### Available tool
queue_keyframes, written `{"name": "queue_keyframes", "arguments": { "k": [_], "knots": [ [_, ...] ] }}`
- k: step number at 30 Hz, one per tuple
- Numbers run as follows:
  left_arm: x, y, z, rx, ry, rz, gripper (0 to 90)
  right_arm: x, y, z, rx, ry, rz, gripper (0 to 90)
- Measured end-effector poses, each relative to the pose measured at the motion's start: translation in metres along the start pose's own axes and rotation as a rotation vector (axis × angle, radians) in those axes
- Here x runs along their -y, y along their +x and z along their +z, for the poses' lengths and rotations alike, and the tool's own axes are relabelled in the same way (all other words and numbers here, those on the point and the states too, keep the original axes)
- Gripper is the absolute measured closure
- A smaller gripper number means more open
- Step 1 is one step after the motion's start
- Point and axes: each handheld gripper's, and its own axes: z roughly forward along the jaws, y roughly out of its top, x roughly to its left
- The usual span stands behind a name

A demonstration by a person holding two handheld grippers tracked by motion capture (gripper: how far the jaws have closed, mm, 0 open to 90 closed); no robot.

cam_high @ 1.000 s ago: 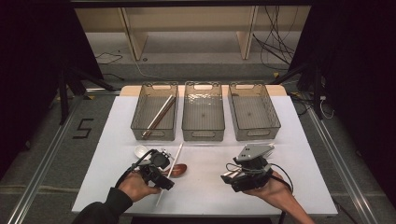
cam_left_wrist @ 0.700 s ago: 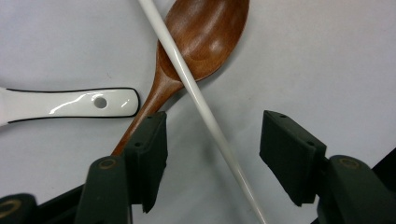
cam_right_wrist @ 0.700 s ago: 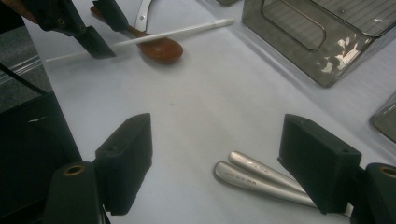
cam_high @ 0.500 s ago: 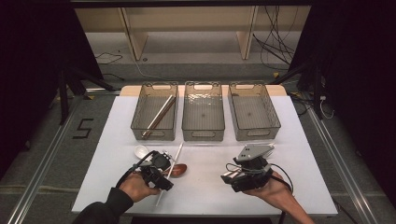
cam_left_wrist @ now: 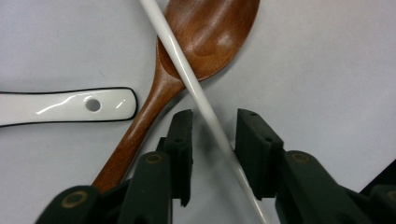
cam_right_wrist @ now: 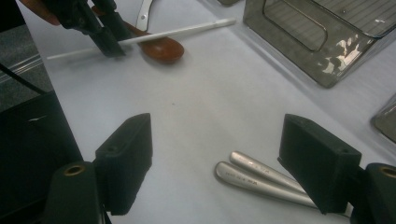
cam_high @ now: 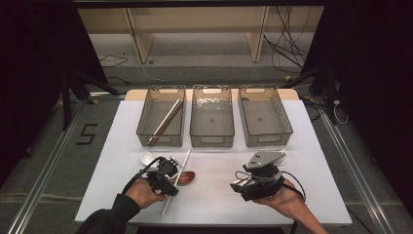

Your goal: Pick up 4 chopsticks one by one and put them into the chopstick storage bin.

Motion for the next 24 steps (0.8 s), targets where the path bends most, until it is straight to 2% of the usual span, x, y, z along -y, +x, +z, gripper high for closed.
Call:
{"name": "queue_keyframes", "arguments": {
  "k": [3, 12, 17, 18, 20, 24],
  "knots": [
    [0.000, 0.002, 0.000, 0.016, 0.002, -0.009, 71.1, 0.000, 0.000, 0.000, 0.000, 0.000, 0.001, 26.5],
    [-0.001, 0.008, -0.001, 0.020, -0.004, -0.047, 77.5, 0.000, 0.000, 0.000, -0.001, 0.001, -0.002, 26.6],
    [0.000, 0.011, -0.003, 0.013, 0.000, -0.050, 83.3, 0.000, 0.000, 0.000, -0.002, 0.002, -0.001, 26.6],
    [0.000, 0.012, -0.003, 0.022, -0.002, -0.057, 83.3, 0.000, 0.000, 0.000, -0.002, 0.002, -0.002, 26.6],
    [-0.001, 0.012, -0.003, 0.008, -0.003, -0.061, 84.0, 0.000, 0.000, 0.001, -0.002, 0.001, -0.003, 26.6],
    [0.000, 0.014, -0.005, 0.022, -0.013, -0.066, 84.5, 0.001, 0.000, 0.001, -0.002, 0.001, -0.003, 26.6]
  ]
}}
